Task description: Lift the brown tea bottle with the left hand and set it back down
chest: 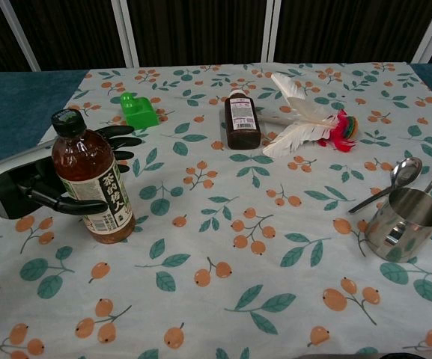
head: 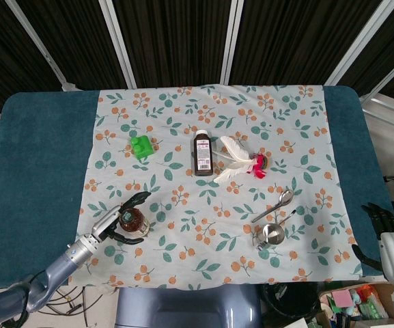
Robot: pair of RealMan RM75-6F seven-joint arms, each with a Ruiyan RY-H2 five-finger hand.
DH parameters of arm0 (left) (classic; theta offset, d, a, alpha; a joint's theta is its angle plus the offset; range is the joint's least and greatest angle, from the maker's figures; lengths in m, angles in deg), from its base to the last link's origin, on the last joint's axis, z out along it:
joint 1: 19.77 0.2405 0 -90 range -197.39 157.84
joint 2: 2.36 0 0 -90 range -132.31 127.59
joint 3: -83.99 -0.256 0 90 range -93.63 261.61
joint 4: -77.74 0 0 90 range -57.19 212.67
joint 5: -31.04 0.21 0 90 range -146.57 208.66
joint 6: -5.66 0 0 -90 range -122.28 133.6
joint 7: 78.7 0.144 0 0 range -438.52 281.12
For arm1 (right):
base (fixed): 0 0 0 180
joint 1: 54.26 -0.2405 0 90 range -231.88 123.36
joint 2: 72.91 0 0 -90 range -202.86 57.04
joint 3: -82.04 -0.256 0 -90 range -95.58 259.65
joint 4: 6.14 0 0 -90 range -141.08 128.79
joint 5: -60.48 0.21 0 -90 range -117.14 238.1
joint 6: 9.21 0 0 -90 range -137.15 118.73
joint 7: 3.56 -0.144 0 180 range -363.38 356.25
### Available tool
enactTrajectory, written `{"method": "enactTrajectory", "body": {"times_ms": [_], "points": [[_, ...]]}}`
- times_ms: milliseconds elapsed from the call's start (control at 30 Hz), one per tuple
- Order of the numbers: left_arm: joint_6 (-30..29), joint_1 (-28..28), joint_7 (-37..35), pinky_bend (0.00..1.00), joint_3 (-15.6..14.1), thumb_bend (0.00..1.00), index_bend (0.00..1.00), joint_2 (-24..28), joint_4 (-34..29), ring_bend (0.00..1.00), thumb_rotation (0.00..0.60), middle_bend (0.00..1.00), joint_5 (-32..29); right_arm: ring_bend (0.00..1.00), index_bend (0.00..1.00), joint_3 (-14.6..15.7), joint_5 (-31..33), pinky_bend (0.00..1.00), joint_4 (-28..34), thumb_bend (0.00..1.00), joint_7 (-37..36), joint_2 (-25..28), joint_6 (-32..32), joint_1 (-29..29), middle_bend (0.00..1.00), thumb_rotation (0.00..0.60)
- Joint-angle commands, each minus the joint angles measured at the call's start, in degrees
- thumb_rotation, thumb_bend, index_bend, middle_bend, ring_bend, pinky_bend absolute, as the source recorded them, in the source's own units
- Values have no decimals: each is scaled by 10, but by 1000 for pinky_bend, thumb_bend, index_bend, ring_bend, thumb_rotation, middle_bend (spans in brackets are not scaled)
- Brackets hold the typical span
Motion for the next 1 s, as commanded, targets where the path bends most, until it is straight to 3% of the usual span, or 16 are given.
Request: {"method": "enactTrajectory", "body": {"times_ms": [33,800,900,1000], "points": [[-2,-1,3,62,0,170,9,2,-3,0,600,37,0,128,155,0,0,186,0,159,1,0,0,0,107,600],[9,-4,7,74,-5,171,24,1,-6,0,600,62,-1,128,155,-1,3,185,0,159,-1,0,0,0,107,600],[8,-2,13,122,-5,232,63,-2,-4,37,600,106,-2,129,155,-1,3,185,1,160,-1,0,0,0,107,600],[8,1,23,195,-2,360,122,-6,0,113,600,199,-6,129,155,-1,4,186,1,159,-1,0,-1,0,107,600]]}}
